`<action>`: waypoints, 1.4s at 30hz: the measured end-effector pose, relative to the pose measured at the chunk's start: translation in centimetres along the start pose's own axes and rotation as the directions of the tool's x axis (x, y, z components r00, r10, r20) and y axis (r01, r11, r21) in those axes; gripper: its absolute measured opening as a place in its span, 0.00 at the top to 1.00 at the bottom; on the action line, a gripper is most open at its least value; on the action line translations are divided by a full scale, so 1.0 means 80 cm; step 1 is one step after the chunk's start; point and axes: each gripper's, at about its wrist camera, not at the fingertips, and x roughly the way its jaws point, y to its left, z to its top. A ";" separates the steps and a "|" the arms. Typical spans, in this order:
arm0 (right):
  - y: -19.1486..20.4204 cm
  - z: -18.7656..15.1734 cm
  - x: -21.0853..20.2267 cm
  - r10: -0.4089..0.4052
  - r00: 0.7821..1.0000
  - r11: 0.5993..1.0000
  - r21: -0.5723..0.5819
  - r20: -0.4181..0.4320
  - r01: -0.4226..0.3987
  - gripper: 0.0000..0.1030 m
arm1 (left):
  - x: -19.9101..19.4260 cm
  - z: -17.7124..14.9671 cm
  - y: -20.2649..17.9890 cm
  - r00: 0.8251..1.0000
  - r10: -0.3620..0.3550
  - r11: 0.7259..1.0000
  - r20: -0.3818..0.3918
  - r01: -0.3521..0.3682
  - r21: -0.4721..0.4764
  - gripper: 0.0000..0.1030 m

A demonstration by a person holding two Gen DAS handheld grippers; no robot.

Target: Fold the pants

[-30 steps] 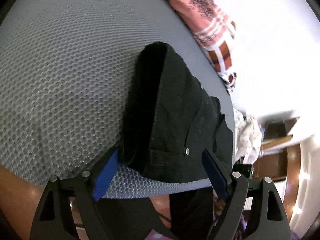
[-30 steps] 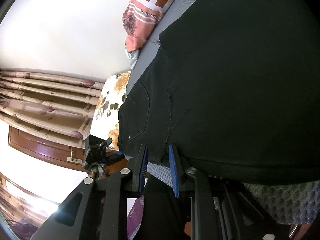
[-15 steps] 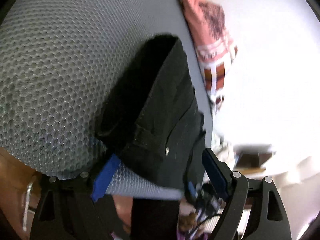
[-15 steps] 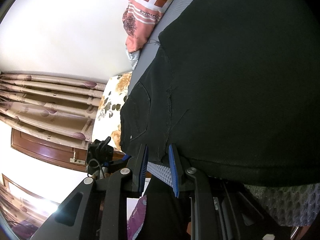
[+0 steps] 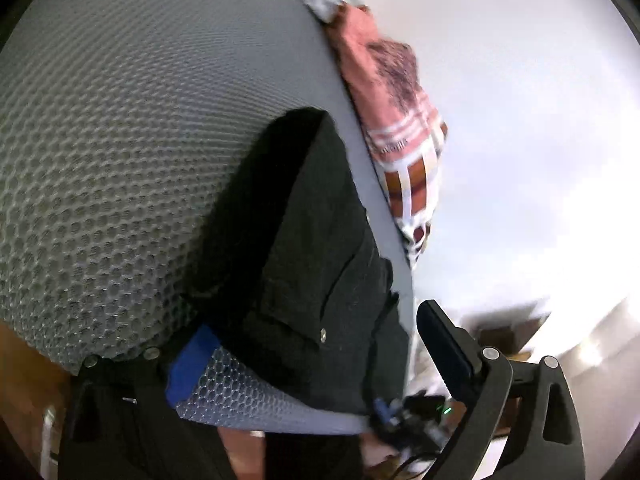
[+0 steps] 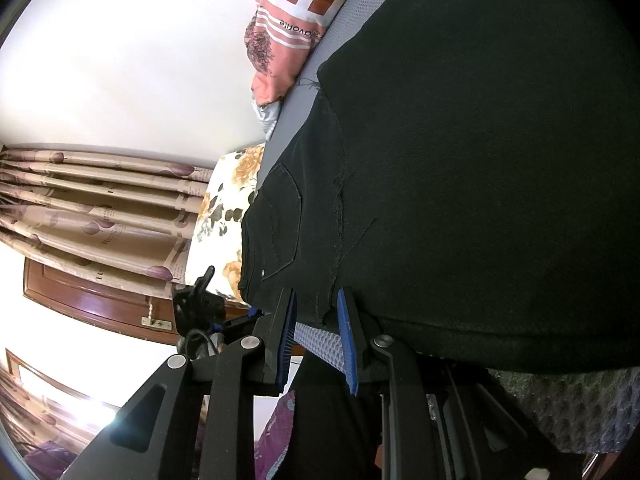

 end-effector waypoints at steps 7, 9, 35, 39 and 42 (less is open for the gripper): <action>0.000 0.000 0.000 0.000 1.000 1.000 0.000 0.001 0.000 0.83 | 0.016 0.007 0.002 0.980 0.194 0.980 -0.039 -0.191 0.060 0.70; 0.000 0.000 -0.001 -0.001 1.000 1.000 -0.001 0.000 0.001 0.83 | 0.014 0.009 0.008 0.985 0.162 0.986 -0.052 -0.160 0.042 0.71; 0.012 0.007 -0.002 0.013 1.000 1.000 -0.007 -0.021 -0.013 0.65 | 0.052 -0.064 -0.214 0.973 0.210 0.790 0.097 -0.227 0.569 0.75; 0.039 0.016 -0.018 -0.002 1.000 0.996 -0.087 -0.011 0.001 0.49 | 0.085 -0.099 -0.255 0.987 0.157 0.764 0.037 -0.145 0.629 0.75; 0.038 0.030 -0.050 0.017 0.998 0.997 -0.078 0.055 -0.013 0.43 | 0.115 -0.125 -0.282 0.991 0.133 0.733 -0.015 -0.088 0.675 0.75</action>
